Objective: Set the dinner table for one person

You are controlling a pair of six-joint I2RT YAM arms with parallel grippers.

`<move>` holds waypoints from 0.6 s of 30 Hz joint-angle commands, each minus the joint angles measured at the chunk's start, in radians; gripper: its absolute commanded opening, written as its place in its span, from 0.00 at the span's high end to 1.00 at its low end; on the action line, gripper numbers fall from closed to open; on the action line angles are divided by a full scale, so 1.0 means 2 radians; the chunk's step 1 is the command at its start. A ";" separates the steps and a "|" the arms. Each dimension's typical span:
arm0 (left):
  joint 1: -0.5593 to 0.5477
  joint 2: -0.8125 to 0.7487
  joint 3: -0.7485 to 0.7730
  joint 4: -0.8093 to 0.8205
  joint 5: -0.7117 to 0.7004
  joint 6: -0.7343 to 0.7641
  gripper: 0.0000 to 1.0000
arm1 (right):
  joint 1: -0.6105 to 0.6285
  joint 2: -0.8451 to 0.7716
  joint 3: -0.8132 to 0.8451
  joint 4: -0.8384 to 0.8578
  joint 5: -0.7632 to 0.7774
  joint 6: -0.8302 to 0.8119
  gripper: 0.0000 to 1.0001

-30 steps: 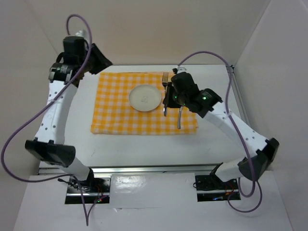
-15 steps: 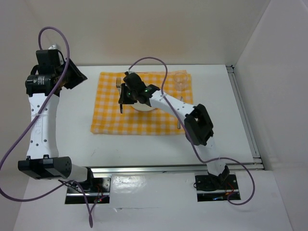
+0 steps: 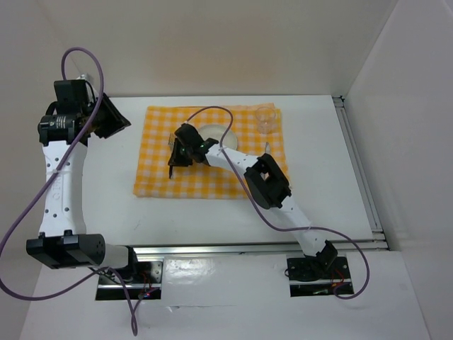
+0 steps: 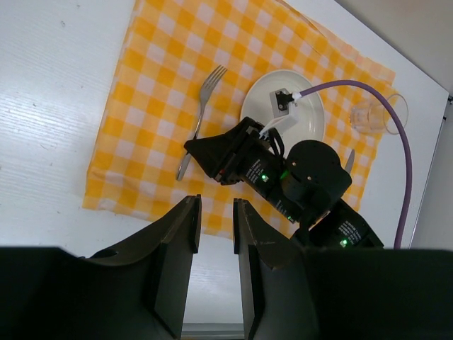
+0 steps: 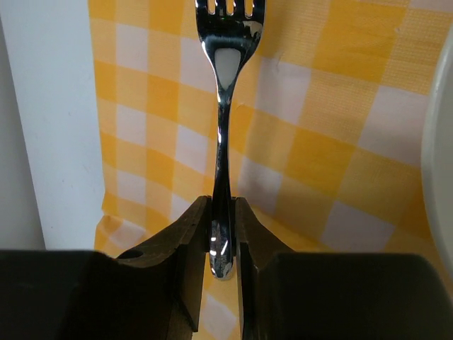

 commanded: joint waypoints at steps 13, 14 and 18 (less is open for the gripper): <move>0.002 -0.022 0.011 0.003 0.003 0.014 0.58 | 0.006 -0.080 0.012 0.068 -0.013 -0.033 0.22; 0.002 -0.022 0.011 0.003 0.003 0.014 0.58 | 0.006 -0.113 0.006 0.058 -0.013 -0.046 0.22; 0.002 -0.026 0.023 -0.002 -0.002 0.019 0.58 | 0.006 -0.197 -0.012 -0.034 0.052 -0.126 0.09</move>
